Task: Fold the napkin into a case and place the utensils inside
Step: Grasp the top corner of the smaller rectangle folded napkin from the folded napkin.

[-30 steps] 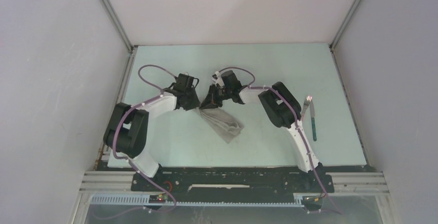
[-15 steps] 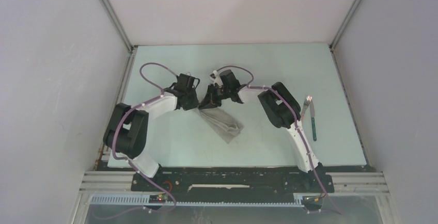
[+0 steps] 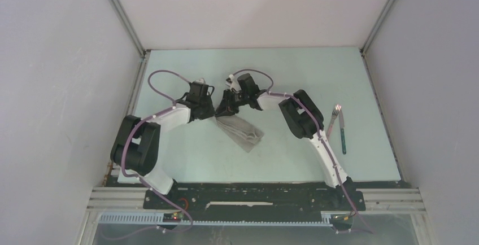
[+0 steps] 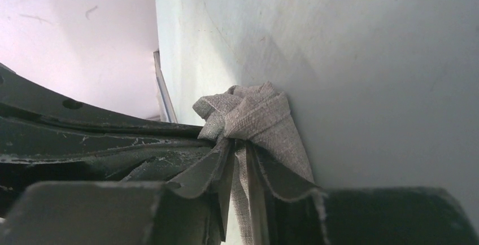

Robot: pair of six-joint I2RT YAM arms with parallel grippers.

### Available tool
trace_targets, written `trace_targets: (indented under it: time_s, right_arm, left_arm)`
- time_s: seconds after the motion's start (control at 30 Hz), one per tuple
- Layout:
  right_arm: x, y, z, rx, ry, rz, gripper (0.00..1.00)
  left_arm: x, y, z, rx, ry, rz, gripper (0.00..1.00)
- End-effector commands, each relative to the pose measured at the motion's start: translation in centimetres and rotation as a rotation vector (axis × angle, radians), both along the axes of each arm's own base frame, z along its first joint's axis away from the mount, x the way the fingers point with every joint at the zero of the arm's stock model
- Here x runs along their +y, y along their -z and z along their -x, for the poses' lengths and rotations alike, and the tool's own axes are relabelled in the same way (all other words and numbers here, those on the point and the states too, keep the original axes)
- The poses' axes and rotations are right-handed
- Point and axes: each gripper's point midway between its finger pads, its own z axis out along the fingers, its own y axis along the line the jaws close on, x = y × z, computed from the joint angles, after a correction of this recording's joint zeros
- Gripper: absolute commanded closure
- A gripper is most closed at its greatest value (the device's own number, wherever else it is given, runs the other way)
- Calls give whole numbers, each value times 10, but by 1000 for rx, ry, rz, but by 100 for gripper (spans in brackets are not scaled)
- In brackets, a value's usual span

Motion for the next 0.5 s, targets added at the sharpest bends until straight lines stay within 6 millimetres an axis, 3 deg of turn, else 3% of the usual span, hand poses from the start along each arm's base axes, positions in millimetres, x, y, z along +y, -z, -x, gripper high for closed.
trace_targets:
  time_s: [0.0, 0.13, 0.37, 0.47]
  right_arm:
    - [4, -5, 0, -116, 33, 8, 70]
    - [14, 6, 15, -140, -20, 50, 69]
    - [-15, -11, -4, -62, 47, -6, 66]
    - [-20, -18, -4, -63, 36, 1, 54]
  left_arm:
    - [-36, -28, -3, -74, 68, 143, 100]
    - [-53, -31, -16, -39, 97, 194, 100]
    - [-31, 1, -3, 55, 20, 214, 100]
    - [-25, 1, -2, 50, 14, 222, 100]
